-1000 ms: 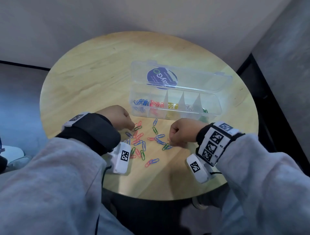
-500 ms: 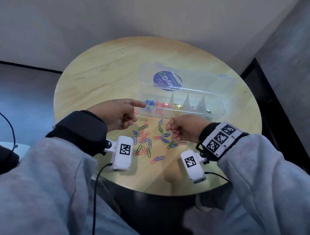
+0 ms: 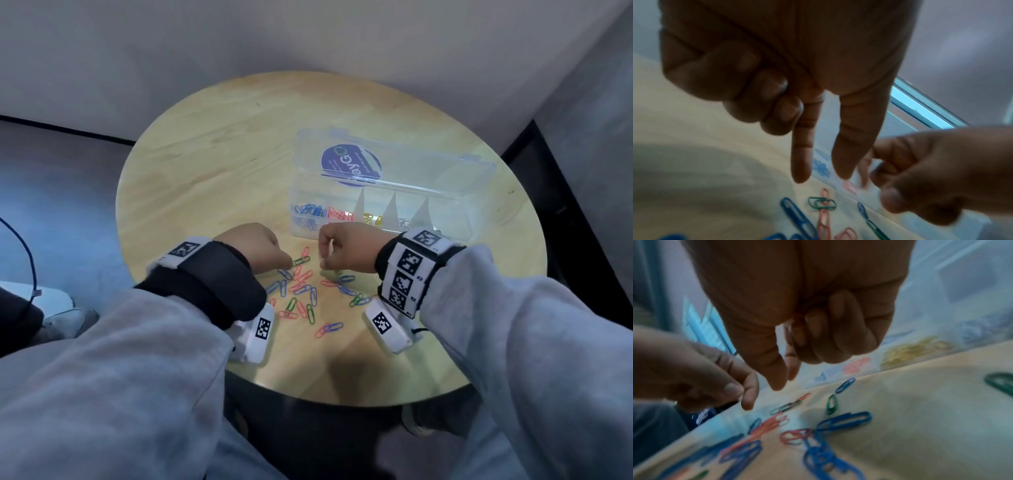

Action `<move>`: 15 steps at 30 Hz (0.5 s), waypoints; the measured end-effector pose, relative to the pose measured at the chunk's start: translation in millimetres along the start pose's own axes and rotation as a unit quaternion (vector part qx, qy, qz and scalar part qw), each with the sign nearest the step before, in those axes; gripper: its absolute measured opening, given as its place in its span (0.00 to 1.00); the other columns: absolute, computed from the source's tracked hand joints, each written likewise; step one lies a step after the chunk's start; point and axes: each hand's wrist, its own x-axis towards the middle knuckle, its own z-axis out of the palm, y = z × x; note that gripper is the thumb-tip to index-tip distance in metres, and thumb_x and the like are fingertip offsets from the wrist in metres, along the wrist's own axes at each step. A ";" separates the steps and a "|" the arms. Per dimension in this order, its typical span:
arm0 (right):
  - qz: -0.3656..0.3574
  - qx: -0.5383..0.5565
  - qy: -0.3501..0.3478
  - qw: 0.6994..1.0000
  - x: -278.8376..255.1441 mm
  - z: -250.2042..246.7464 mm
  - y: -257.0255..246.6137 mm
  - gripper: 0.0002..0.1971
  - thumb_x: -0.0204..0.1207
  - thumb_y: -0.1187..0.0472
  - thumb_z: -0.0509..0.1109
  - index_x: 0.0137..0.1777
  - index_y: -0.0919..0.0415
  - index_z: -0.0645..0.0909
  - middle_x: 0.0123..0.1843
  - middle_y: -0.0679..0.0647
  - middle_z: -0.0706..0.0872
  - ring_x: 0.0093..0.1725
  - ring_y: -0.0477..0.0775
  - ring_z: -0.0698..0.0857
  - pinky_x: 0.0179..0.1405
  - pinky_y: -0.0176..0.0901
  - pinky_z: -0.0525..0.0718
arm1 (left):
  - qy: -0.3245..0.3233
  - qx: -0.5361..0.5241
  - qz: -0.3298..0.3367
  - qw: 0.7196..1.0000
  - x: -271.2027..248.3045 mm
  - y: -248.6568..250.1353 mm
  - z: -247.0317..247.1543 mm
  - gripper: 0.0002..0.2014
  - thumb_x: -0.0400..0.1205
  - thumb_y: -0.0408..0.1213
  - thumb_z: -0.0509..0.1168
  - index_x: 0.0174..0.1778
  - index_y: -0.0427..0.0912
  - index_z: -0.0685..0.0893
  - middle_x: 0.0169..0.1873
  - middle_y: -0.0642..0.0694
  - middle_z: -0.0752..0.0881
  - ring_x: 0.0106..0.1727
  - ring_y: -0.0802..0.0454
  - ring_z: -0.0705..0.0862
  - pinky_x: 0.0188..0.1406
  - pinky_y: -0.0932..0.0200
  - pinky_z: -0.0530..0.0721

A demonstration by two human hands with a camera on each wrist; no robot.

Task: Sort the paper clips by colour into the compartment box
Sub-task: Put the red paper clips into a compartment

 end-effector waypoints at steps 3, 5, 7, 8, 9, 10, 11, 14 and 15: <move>-0.010 -0.074 -0.018 0.997 9.9 1.5 -7.1 0.19 0.75 0.62 0.67 0.65 0.45 0.77 0.34 0.42 0.70 0.44 0.51 0.75 0.43 0.41 0.74 | 0.007 0.005 0.018 1.000 0.6 7.6 4.6 0.14 0.70 0.47 0.73 0.44 0.41 0.89 0.41 0.43 0.88 0.51 0.43 0.86 0.42 0.57 0.75; -0.011 -0.110 -0.035 0.993 13.3 1.4 -8.5 0.23 0.75 0.64 0.66 0.68 0.43 0.75 0.38 0.45 0.72 0.46 0.52 0.76 0.49 0.43 0.78 | 0.007 0.011 0.026 1.000 2.0 11.7 6.0 0.14 0.70 0.46 0.74 0.44 0.40 0.89 0.43 0.41 0.89 0.51 0.43 0.86 0.42 0.58 0.74; -0.007 -0.126 -0.040 0.991 14.1 2.4 -6.9 0.23 0.73 0.66 0.66 0.65 0.44 0.76 0.38 0.47 0.73 0.46 0.53 0.77 0.46 0.43 0.78 | 0.005 0.025 0.026 0.999 3.4 13.9 8.9 0.14 0.69 0.45 0.74 0.45 0.40 0.89 0.41 0.41 0.88 0.46 0.43 0.85 0.40 0.58 0.73; -0.005 -0.131 -0.038 0.991 13.8 2.5 -5.7 0.22 0.72 0.67 0.67 0.63 0.45 0.76 0.37 0.47 0.74 0.45 0.54 0.78 0.43 0.43 0.78 | 0.003 0.031 0.024 0.999 4.2 14.9 10.5 0.14 0.69 0.44 0.74 0.45 0.39 0.89 0.39 0.42 0.87 0.42 0.44 0.83 0.39 0.58 0.73; 0.000 -0.131 -0.034 0.991 12.9 2.8 -4.5 0.22 0.69 0.69 0.67 0.60 0.46 0.77 0.35 0.47 0.74 0.44 0.54 0.78 0.39 0.42 0.77 | 0.000 0.038 0.022 0.999 5.1 16.4 12.3 0.14 0.69 0.44 0.74 0.46 0.38 0.89 0.37 0.43 0.85 0.40 0.45 0.81 0.37 0.59 0.72; 0.003 -0.131 -0.031 0.991 12.1 3.0 -3.2 0.22 0.67 0.70 0.68 0.57 0.48 0.77 0.34 0.47 0.73 0.42 0.55 0.77 0.35 0.41 0.76 | -0.003 0.046 0.021 0.999 5.9 17.9 14.0 0.14 0.70 0.44 0.73 0.46 0.38 0.89 0.37 0.44 0.85 0.39 0.45 0.80 0.36 0.59 0.72; 0.006 -0.135 -0.029 0.990 11.0 3.5 -2.1 0.21 0.66 0.72 0.68 0.55 0.50 0.76 0.34 0.47 0.73 0.41 0.55 0.77 0.32 0.41 0.74 | -0.005 0.055 0.019 0.998 6.6 19.4 15.9 0.14 0.70 0.44 0.73 0.46 0.39 0.89 0.37 0.44 0.85 0.38 0.46 0.80 0.34 0.60 0.71; 0.013 -0.149 -0.019 0.989 8.6 5.2 0.8 0.14 0.67 0.71 0.68 0.49 0.54 0.74 0.36 0.48 0.75 0.41 0.55 0.76 0.28 0.39 0.70 | -0.004 0.080 0.017 0.997 7.8 25.1 21.1 0.13 0.69 0.44 0.75 0.43 0.40 0.89 0.34 0.45 0.83 0.37 0.47 0.80 0.29 0.61 0.70; 0.012 -0.150 -0.017 0.988 8.5 5.6 2.1 0.12 0.68 0.71 0.68 0.47 0.54 0.74 0.39 0.49 0.77 0.40 0.54 0.75 0.26 0.37 0.68 | -0.002 0.089 0.020 0.996 8.5 26.6 22.9 0.13 0.69 0.45 0.75 0.43 0.40 0.89 0.34 0.45 0.83 0.37 0.46 0.80 0.29 0.61 0.70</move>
